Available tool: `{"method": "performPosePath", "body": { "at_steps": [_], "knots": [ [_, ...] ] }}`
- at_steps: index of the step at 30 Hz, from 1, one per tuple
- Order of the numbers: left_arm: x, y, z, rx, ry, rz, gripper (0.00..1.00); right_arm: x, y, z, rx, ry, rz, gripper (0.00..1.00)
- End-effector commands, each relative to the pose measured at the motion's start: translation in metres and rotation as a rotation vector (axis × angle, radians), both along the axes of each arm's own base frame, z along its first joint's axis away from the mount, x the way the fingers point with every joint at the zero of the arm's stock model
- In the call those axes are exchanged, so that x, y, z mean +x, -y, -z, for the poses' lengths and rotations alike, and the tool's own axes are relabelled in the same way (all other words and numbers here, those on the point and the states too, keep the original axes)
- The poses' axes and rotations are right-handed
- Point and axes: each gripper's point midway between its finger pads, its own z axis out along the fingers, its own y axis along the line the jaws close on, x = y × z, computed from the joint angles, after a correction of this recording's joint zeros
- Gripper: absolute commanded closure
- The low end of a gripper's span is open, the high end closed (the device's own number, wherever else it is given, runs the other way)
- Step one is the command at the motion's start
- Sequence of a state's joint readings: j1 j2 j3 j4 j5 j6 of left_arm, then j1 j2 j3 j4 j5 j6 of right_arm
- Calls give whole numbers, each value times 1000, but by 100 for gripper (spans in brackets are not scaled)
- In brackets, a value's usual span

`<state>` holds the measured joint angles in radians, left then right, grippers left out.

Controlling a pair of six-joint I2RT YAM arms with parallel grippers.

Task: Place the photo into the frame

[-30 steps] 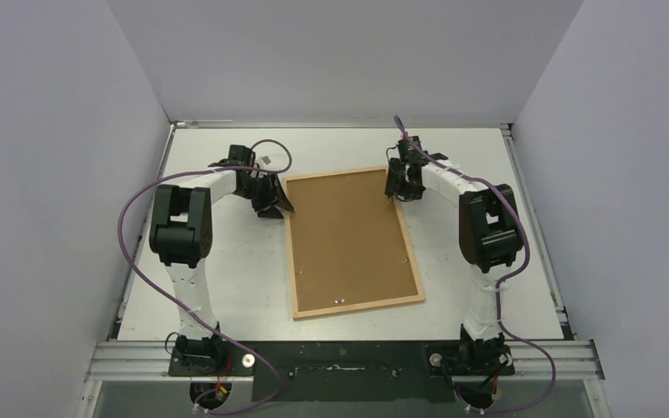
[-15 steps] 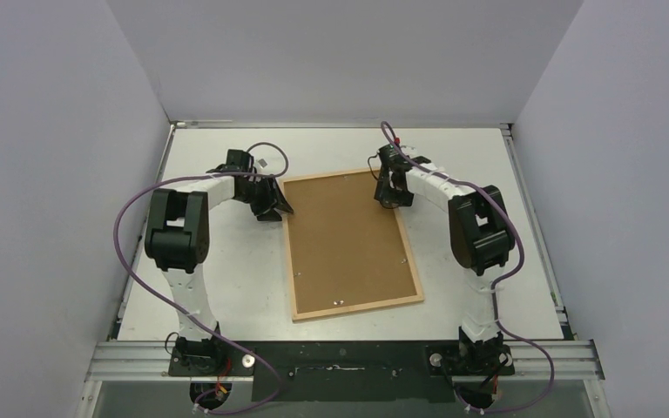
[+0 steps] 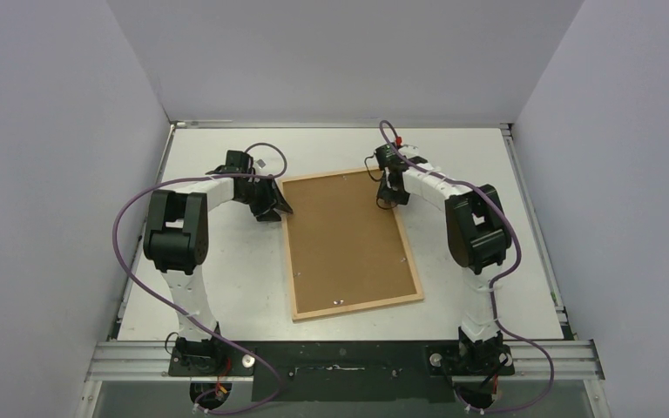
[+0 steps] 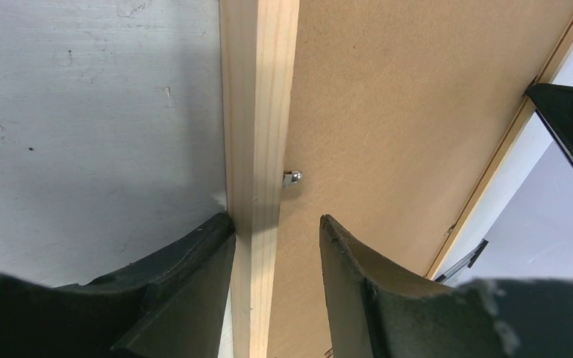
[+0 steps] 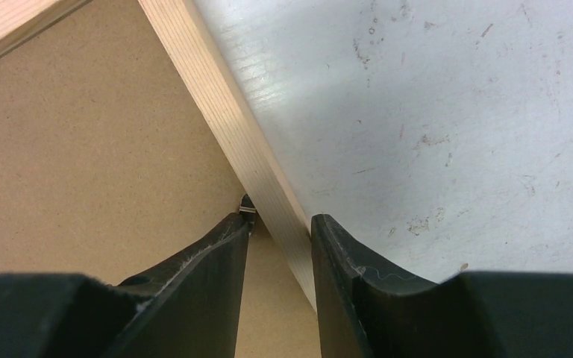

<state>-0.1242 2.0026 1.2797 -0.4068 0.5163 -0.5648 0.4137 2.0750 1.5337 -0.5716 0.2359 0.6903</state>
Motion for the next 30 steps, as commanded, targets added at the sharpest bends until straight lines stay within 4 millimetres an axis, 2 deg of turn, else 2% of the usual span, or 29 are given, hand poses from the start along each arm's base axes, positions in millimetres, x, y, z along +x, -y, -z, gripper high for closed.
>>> {"method": "performPosePath", "body": {
  "at_steps": [1,7,10,13,17,24,28,30],
  "knots": [
    [-4,-8,8,53,2,-11,55,20,-22,-7,76,80,12,66],
    [-3,-7,7,47,6,-6,55,16,-24,3,100,59,12,64],
    [-2,-7,5,49,12,-4,55,17,-26,7,125,52,16,58],
    [-1,-7,5,50,15,-3,55,21,-30,6,138,55,5,53],
    [-1,-7,4,50,15,-3,56,24,-31,-2,144,73,-1,52],
    [-1,-6,4,47,15,0,55,29,-23,2,91,66,20,60],
    [-1,-7,4,48,13,1,55,26,-25,8,95,45,6,63],
    [-1,-6,5,48,12,3,55,23,-26,11,98,36,-2,68]
  ]
}}
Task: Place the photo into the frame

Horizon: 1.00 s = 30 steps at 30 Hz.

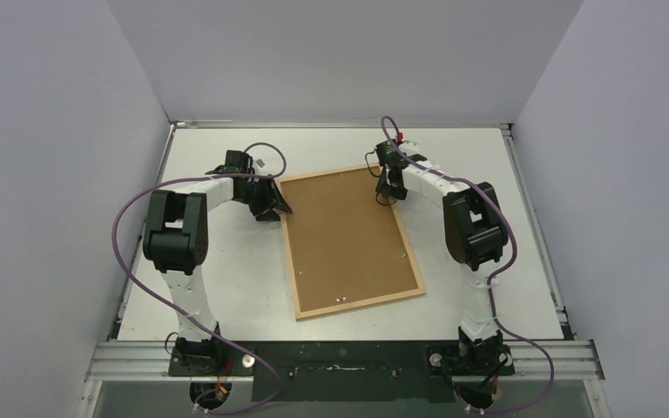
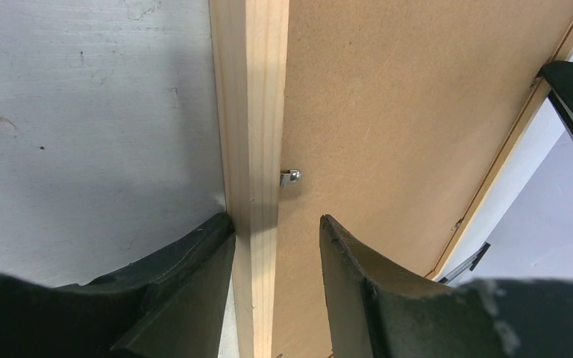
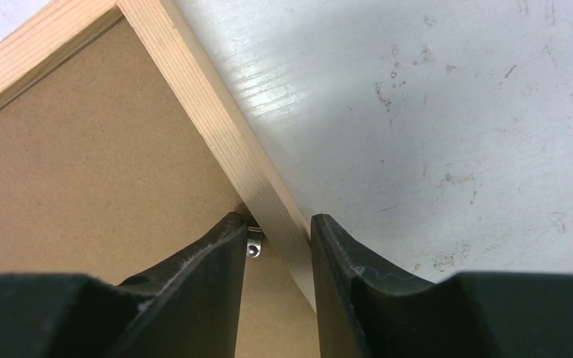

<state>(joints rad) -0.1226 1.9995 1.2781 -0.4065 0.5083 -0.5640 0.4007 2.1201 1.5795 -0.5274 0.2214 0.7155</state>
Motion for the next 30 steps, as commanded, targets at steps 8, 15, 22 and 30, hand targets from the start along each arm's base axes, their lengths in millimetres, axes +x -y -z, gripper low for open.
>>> {"method": "performPosePath", "body": {
  "at_steps": [8,15,22,30],
  "knots": [
    [-4,-4,7,41,0,10,56,-5,-25,20,89,-29,-69,78],
    [-2,-4,6,41,6,11,55,-9,-42,22,183,-10,-179,87],
    [3,-5,2,43,20,11,55,-20,-43,31,219,-48,-211,100],
    [21,-19,-26,118,100,13,55,-25,-34,6,228,-48,-103,100]
  ]
}}
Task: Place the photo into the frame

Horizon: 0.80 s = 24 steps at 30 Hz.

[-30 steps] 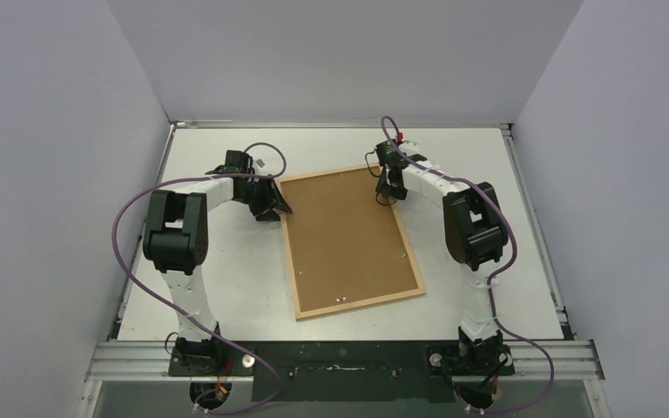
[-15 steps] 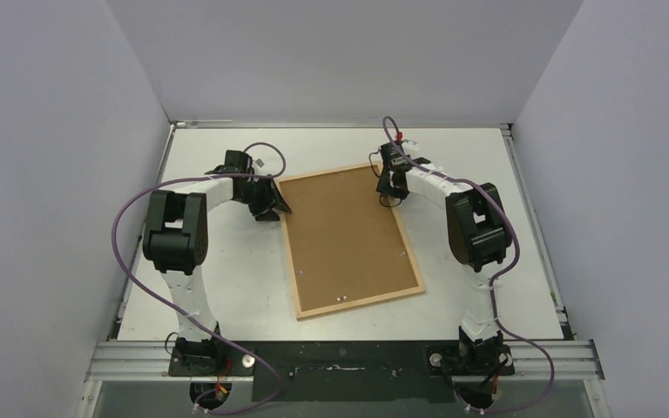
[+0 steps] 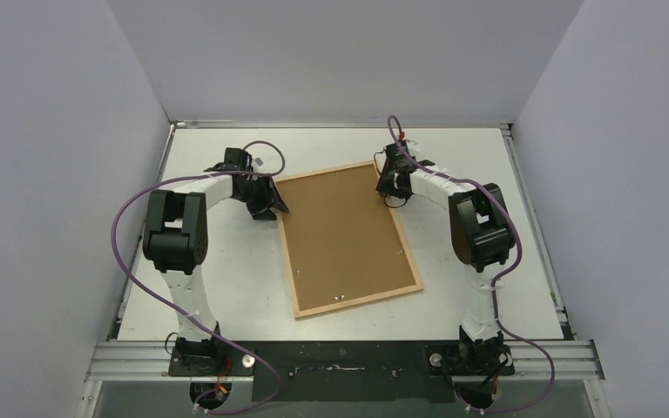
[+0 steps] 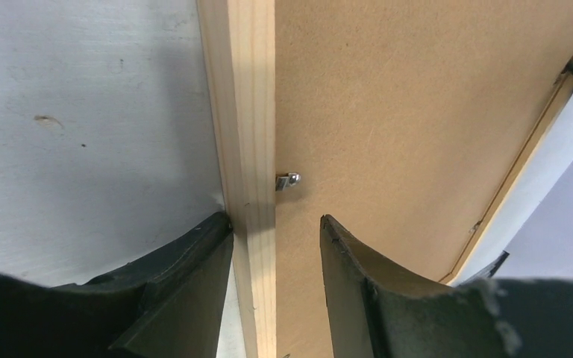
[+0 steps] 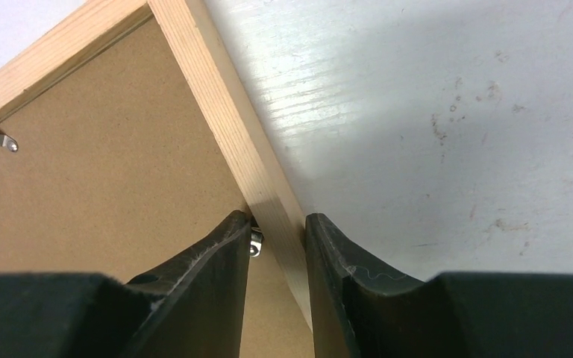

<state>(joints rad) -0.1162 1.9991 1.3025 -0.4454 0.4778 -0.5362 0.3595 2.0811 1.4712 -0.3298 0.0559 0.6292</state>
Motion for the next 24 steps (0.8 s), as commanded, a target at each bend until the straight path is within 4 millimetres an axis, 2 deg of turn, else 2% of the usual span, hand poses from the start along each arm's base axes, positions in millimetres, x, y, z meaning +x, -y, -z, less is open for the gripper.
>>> {"method": "performPosePath", "body": {
  "at_steps": [1,3,5,7,8,9,11,14,15,19,21,24],
  "knots": [
    [22,-18,-30,113,116,4,54,-38,-22,2,98,-125,32,100],
    [27,-35,-42,186,154,-21,50,-45,-21,0,118,-132,75,100],
    [31,-53,-56,263,199,-52,38,-56,-20,3,135,-147,123,100],
    [34,-72,-71,336,248,-87,22,-66,-22,1,153,-157,150,100],
    [35,-80,-79,366,269,-106,10,-70,-21,2,151,-155,165,100],
    [36,-88,-86,390,290,-121,4,-74,-21,1,149,-150,178,100],
    [37,-99,-99,413,322,-152,3,-82,-23,0,149,-152,182,100],
    [38,-106,-115,391,370,-176,3,-88,-26,-10,161,-135,162,86],
    [38,-103,-121,360,388,-167,3,-89,-26,-14,163,-131,154,79],
    [34,-57,-144,182,456,-18,3,-88,-20,-39,161,-80,121,61],
    [33,-33,-148,129,484,27,3,-86,-15,-51,160,-51,102,56],
    [29,7,-144,72,492,83,3,-81,-6,-59,159,-24,64,52]
  ]
}}
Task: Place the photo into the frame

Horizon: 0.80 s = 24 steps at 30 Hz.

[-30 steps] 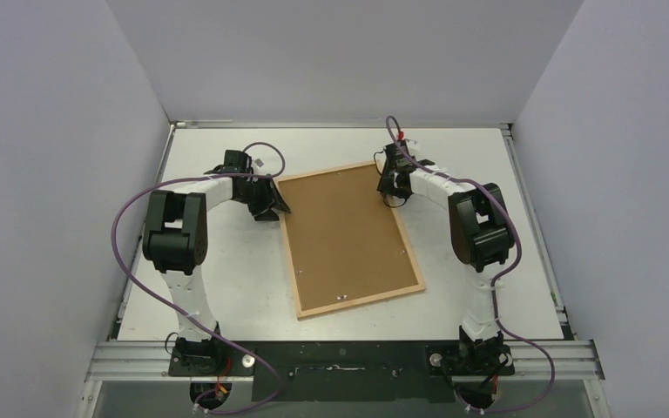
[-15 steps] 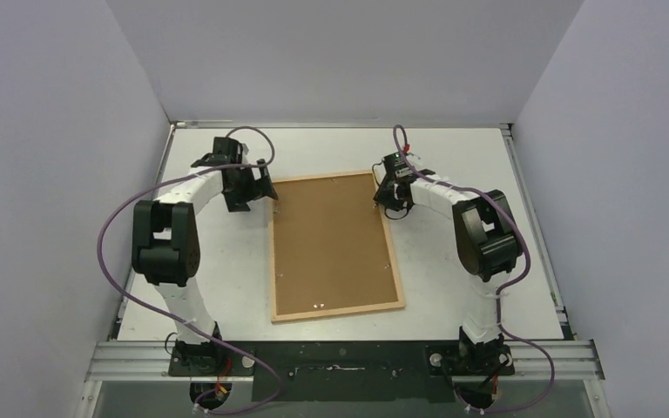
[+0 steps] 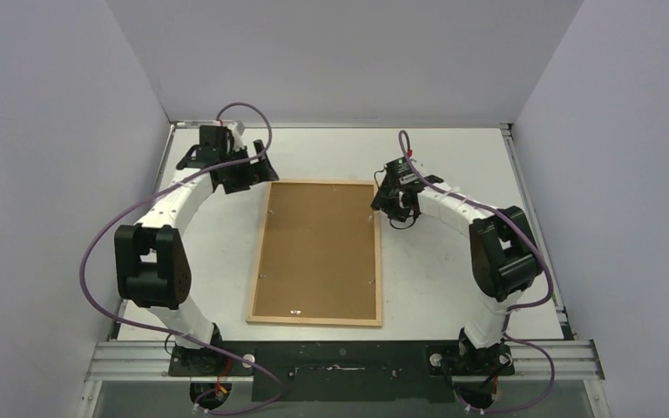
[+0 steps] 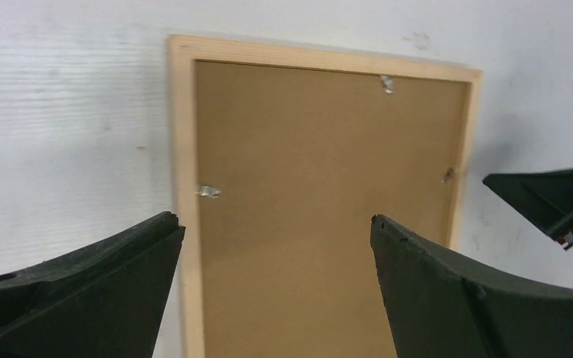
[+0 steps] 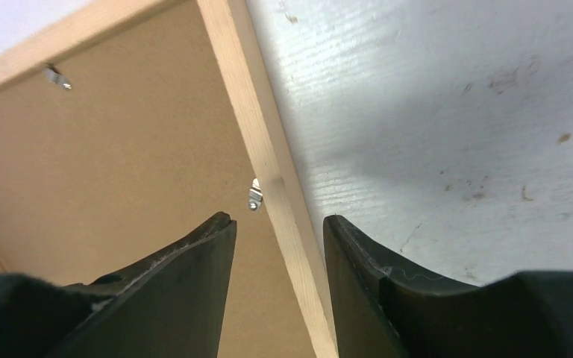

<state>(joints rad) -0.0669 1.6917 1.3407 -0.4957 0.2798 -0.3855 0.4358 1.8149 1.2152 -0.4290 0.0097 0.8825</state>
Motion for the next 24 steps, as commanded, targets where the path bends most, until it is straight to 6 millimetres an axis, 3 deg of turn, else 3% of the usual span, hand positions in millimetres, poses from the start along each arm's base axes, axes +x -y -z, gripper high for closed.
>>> {"method": "performPosePath", "body": {
  "at_steps": [1,4,7,12,20,24],
  "knots": [
    [2,76,-24,-121,101,171,3,15,11,-38,33,109,-56,52],
    [0,120,-14,-183,89,232,3,23,8,-33,95,105,-127,52],
    [-5,164,-3,-257,58,299,21,29,4,-27,131,86,-169,54],
    [-2,219,13,-325,17,368,44,32,3,-17,161,68,-163,67],
    [6,264,44,-418,-28,400,50,31,-2,-9,239,83,-202,69],
    [6,282,49,-469,-27,442,61,27,-3,0,250,76,-215,67]
  ]
}}
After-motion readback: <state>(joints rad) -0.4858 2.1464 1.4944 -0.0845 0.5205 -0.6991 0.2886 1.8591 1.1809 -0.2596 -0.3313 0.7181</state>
